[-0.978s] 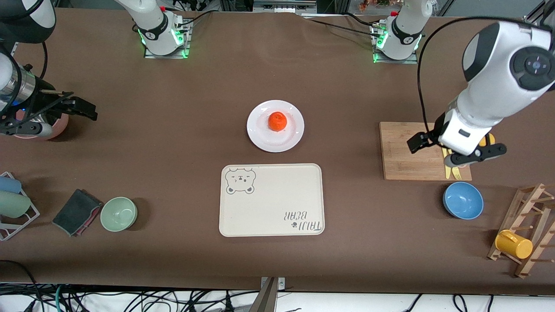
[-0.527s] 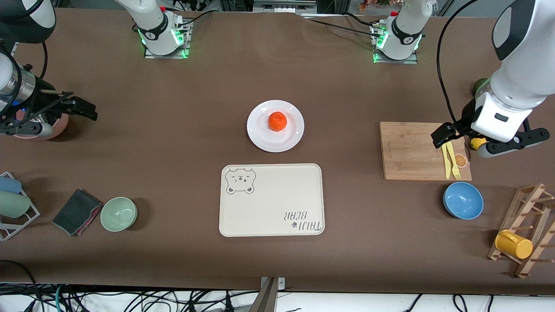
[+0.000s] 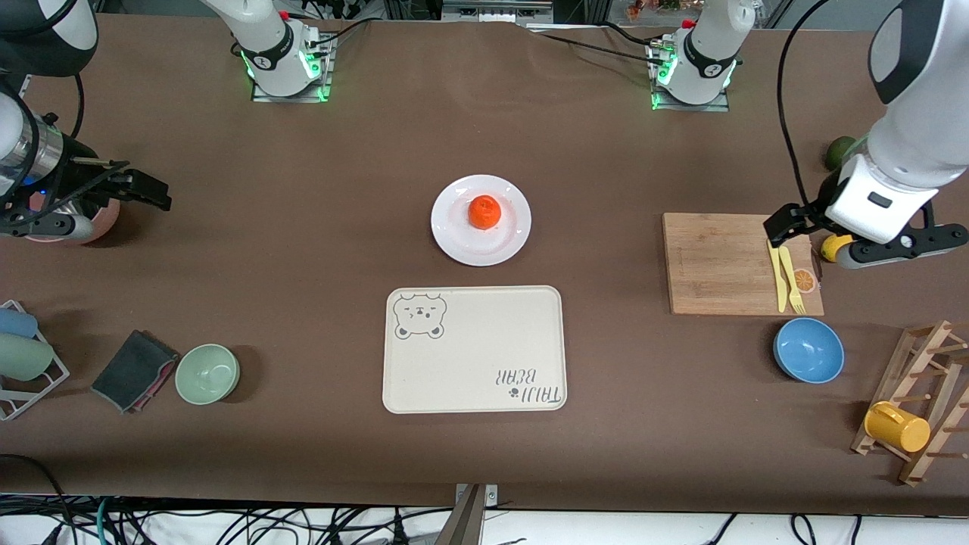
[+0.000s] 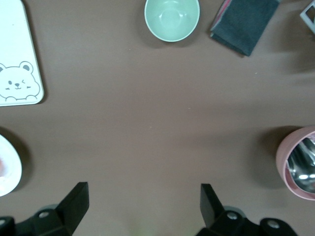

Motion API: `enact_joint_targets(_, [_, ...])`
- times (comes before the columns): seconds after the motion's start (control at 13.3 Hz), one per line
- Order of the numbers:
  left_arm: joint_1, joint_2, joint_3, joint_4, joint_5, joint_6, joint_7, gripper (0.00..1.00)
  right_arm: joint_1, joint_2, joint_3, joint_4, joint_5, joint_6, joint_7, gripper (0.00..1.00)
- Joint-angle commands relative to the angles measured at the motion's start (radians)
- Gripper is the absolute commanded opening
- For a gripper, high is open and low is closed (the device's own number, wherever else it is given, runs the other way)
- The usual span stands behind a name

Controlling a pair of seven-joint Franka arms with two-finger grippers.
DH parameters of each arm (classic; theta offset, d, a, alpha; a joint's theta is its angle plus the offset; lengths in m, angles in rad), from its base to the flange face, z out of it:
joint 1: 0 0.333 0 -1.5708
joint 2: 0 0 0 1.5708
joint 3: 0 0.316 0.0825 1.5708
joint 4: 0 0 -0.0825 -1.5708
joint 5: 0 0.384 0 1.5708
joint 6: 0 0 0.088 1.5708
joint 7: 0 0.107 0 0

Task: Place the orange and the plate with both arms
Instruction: 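Withdraw the left gripper while the right gripper reaches toward the plate, then move the right gripper to the plate rim and grip it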

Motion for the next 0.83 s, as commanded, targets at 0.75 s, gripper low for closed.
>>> enact_joint_targets(0.75, [-0.082,-0.002,0.134,0.055,-0.120,-0.085,0.019,1.00,0.018,0.220,0.144,-0.174,0.467,0.163,-0.016,1.00])
